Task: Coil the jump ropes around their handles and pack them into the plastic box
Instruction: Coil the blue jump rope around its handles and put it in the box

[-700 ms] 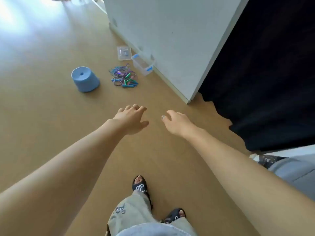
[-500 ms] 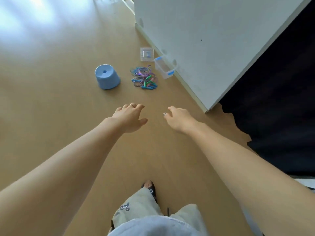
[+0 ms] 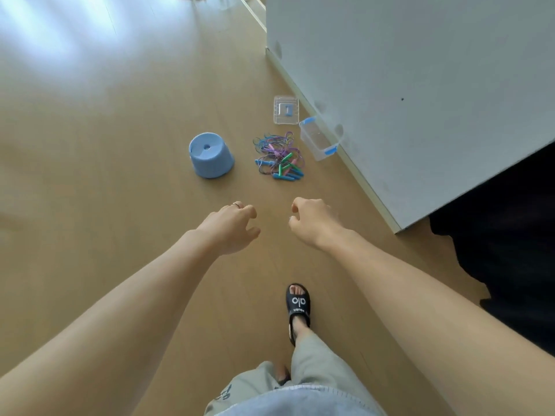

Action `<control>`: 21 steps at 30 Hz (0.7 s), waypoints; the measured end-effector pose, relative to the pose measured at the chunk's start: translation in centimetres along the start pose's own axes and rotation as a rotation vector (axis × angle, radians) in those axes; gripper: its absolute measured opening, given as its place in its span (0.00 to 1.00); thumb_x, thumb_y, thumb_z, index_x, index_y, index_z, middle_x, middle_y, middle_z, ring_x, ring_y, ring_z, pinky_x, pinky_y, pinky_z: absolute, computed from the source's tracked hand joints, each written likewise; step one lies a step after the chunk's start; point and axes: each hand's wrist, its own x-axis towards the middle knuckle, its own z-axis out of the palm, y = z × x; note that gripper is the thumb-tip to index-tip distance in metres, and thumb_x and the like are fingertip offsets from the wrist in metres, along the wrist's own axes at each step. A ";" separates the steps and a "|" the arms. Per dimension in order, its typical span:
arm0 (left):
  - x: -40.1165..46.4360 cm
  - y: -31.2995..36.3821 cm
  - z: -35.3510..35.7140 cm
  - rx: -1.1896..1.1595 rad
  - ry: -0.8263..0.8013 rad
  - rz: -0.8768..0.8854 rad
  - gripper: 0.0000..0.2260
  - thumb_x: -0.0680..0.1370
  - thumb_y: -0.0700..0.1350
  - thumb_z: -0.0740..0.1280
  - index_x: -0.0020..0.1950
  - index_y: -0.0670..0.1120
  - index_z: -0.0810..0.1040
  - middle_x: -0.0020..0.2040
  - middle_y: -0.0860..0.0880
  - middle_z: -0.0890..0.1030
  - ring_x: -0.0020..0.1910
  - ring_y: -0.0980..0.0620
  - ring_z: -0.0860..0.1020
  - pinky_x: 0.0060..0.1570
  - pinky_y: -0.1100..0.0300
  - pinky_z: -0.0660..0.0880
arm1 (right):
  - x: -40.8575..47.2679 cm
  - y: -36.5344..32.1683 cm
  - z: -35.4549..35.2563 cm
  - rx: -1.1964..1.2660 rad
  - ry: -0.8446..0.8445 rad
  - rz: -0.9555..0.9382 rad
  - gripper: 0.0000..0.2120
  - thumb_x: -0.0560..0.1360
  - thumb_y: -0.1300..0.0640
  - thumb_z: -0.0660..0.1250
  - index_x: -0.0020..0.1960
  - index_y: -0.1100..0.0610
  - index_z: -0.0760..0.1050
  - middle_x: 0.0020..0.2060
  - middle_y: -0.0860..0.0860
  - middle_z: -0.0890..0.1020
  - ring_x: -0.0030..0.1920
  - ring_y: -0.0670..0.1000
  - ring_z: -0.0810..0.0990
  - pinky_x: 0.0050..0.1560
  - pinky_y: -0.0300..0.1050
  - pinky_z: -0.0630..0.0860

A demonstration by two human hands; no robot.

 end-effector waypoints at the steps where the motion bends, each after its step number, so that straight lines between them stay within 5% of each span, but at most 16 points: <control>1: 1.7 -0.3 -1.1 -0.002 -0.009 -0.001 0.20 0.81 0.55 0.59 0.71 0.50 0.68 0.68 0.48 0.69 0.60 0.45 0.74 0.59 0.51 0.72 | 2.0 -0.2 -0.8 0.008 -0.017 0.007 0.13 0.79 0.56 0.58 0.62 0.56 0.73 0.57 0.56 0.79 0.56 0.60 0.77 0.54 0.52 0.76; 15: 24.2 -11.7 -15.4 -0.036 -0.051 0.006 0.18 0.80 0.54 0.60 0.69 0.51 0.68 0.67 0.49 0.69 0.57 0.46 0.75 0.57 0.50 0.73 | 28.8 -9.2 -9.8 0.009 -0.097 0.035 0.13 0.77 0.59 0.60 0.60 0.57 0.74 0.57 0.57 0.78 0.53 0.58 0.76 0.47 0.46 0.71; 21: 35.2 -19.3 -22.3 0.049 -0.138 0.086 0.19 0.81 0.53 0.59 0.72 0.52 0.66 0.67 0.49 0.69 0.52 0.48 0.72 0.54 0.52 0.74 | 39.3 -14.3 -12.0 0.161 -0.058 0.177 0.12 0.75 0.63 0.61 0.57 0.56 0.75 0.55 0.57 0.78 0.49 0.58 0.76 0.52 0.51 0.78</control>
